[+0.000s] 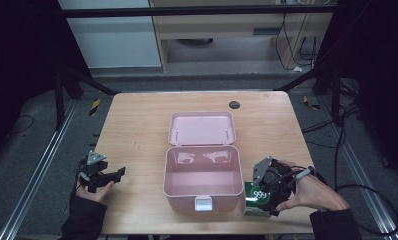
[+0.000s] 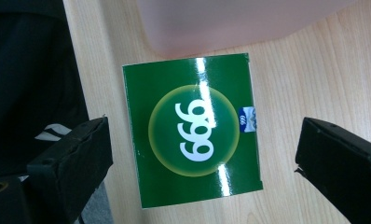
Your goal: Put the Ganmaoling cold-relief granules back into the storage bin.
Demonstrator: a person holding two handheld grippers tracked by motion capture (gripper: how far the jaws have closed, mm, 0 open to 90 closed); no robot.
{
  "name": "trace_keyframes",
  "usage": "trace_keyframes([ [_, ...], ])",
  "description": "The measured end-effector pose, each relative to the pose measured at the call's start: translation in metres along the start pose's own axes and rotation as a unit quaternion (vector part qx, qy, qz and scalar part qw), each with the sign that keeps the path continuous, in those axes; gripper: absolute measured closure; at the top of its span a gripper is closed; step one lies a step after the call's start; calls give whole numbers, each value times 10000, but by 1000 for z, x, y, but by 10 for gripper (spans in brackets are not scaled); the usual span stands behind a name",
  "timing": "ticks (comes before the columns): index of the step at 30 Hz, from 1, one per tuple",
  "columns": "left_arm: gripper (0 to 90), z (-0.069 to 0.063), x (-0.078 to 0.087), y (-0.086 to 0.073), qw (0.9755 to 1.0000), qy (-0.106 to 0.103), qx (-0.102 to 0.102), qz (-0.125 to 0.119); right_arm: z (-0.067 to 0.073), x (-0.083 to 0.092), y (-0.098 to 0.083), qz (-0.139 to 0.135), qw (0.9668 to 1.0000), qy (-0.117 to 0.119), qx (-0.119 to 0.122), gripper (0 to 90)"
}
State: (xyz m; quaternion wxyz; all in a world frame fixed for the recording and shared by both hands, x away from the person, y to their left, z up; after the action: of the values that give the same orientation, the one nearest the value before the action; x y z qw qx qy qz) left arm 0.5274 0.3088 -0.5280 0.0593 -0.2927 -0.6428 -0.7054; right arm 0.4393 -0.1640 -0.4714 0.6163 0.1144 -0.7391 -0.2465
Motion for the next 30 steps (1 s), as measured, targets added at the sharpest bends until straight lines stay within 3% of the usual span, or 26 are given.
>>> trace_keyframes([
  [7, 256, 0, 0, 0, 10000, 1, -1, -14, 3, -3, -4, -64, 9999, 50, -105, 38],
  [20, 257, 0, 0, 0, 10000, 8, -30, 6, 5, -15, -13, -105, 9998, 149, -86, 30],
  [30, 258, 0, 0, -1, 10000, 17, -35, 12, 3, -26, -14, 73, 9997, 228, -53, 27],
])
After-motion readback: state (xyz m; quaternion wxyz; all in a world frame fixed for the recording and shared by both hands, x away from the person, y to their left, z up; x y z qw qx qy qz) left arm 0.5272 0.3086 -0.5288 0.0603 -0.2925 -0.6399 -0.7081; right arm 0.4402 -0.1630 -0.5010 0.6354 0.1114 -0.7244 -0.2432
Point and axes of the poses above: each handheld gripper's, and its own axes: x roughly backward along the jaws, y roughly out of its top, z roughly to its left, the point moved 9 cm from there along -x, roughly forward along the jaws, and after that the axes turned 14 degrees about -z, right-handed, at the moved point
